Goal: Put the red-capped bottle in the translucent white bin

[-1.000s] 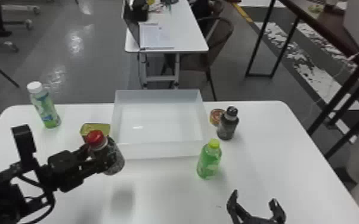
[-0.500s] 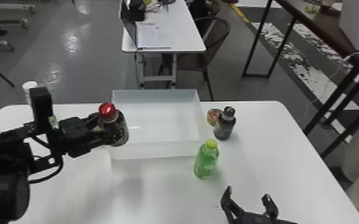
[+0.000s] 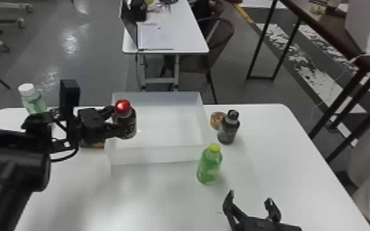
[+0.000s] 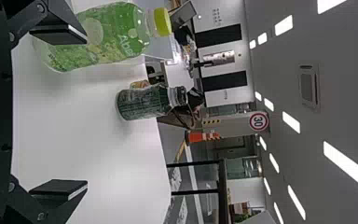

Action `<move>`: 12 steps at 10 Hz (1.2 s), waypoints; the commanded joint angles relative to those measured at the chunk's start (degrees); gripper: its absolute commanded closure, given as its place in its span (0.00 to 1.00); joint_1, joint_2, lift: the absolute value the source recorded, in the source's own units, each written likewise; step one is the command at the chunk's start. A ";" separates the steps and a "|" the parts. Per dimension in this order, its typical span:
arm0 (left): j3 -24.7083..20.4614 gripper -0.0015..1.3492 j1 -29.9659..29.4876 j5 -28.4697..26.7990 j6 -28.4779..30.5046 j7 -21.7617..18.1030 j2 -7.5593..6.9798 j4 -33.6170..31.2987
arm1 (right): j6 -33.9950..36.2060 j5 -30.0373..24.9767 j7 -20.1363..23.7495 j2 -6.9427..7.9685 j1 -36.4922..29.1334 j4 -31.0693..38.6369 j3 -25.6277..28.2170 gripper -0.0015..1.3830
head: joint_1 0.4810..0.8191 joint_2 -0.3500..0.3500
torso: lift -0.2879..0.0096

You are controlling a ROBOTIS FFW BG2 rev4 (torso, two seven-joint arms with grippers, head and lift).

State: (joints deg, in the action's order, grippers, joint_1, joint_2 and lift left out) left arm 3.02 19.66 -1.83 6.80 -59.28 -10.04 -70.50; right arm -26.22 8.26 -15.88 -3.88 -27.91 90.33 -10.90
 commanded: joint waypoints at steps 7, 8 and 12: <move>7.52 0.15 13.83 -12.32 -4.86 1.80 2.13 19.00 | -0.41 0.44 1.12 0.54 0.58 -0.85 0.00 0.14 | 0.63 0.31 | 0.72; 7.52 0.10 13.92 -11.79 -5.21 1.80 2.05 18.56 | -0.50 0.44 1.12 0.45 0.58 -0.85 0.00 0.14 | 0.63 0.31 | 0.72; 1.55 0.09 4.25 -6.25 -0.73 4.00 1.69 -0.95 | -0.67 0.44 1.20 0.45 0.67 -0.85 0.00 0.14 | 0.63 0.32 | 0.72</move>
State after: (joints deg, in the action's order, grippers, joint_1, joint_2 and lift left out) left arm 5.75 25.98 -9.42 5.07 -55.28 -8.33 -67.94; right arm -26.89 8.75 -14.68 -3.43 -27.26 89.47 -10.90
